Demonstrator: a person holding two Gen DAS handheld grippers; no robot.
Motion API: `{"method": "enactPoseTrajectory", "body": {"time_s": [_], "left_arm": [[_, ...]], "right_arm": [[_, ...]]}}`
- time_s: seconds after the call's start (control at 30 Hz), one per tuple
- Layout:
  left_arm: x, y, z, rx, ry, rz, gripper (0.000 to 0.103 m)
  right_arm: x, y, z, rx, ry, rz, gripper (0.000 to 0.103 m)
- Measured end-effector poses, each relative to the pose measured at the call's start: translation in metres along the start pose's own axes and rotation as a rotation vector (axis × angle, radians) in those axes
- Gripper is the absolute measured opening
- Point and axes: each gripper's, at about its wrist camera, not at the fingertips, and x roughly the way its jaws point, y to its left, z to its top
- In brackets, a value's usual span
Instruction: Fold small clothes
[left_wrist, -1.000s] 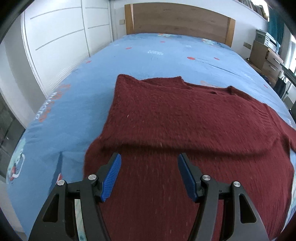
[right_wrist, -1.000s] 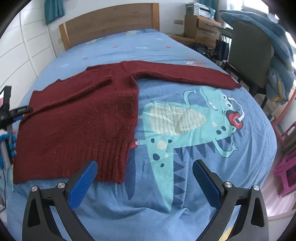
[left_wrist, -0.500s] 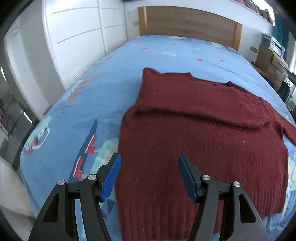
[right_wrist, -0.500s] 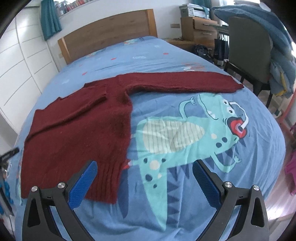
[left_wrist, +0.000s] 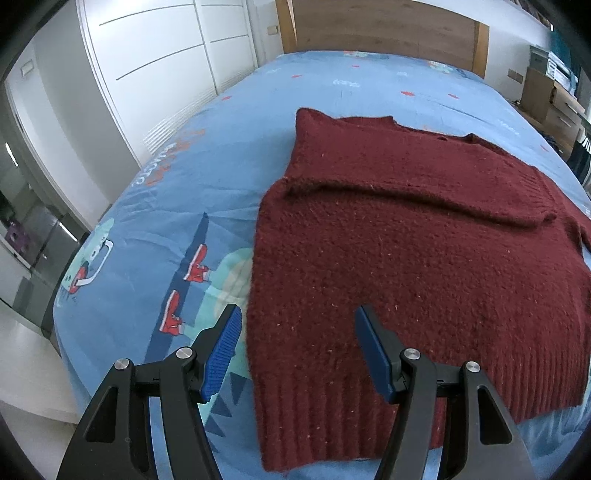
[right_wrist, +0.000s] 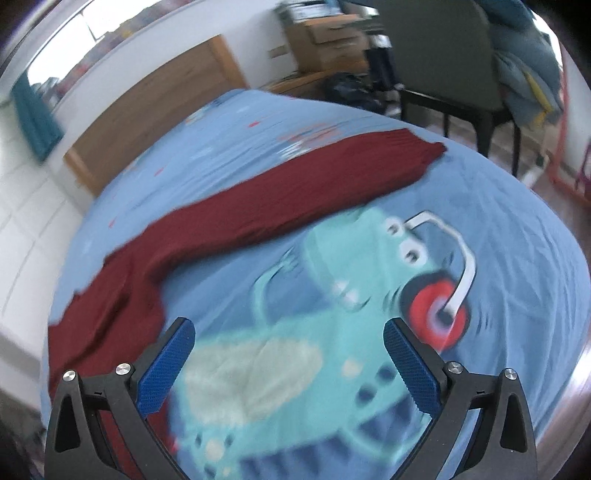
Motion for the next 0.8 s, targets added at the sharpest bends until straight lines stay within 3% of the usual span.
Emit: {"method": "enactPoseTrajectory", "body": {"time_s": [0.2,0.37,0.63,0.8], "left_arm": [[0.009,-0.007,-0.003,0.014,0.025,0.022,0.058],[0.015,-0.005,-0.006,0.022,0.048,0.049,0.058],[0.023,-0.006,-0.013,0.039,0.076,0.074,0.058],[0.028,-0.006,-0.018,0.046,0.092,0.075,0.058]], "right_arm": [[0.037,-0.052,0.046,0.162,0.004,-0.001,0.081],[0.068,-0.089,0.074,0.292,-0.001,0.004,0.074],[0.092,-0.129,0.102,0.449,-0.071,0.05,0.052],[0.101,-0.148,0.109,0.548,-0.101,0.121,0.04]]}}
